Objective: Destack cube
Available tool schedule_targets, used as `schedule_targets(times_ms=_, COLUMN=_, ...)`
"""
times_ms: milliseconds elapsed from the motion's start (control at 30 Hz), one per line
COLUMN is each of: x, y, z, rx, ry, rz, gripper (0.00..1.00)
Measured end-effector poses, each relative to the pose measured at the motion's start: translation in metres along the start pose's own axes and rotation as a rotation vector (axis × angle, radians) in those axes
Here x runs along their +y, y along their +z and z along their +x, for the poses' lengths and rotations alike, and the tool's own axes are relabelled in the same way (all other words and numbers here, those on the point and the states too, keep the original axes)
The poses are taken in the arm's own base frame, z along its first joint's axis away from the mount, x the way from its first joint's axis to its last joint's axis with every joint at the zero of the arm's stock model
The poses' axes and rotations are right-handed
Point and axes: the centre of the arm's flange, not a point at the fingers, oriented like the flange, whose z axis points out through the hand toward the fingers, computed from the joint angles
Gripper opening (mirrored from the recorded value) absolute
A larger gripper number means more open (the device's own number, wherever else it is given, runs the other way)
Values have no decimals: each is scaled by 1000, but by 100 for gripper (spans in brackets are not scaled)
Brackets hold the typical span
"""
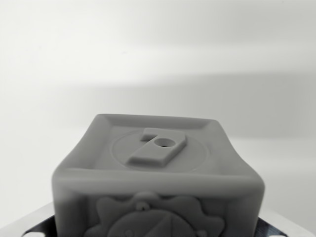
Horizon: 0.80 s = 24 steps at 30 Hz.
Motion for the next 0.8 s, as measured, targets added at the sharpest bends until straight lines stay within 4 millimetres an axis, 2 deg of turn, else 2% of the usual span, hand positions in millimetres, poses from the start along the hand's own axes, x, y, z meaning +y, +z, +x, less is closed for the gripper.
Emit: schedule_targets(times_ms=800, x=0, y=55, z=1, rx=1, ry=3, rz=2, gripper=0)
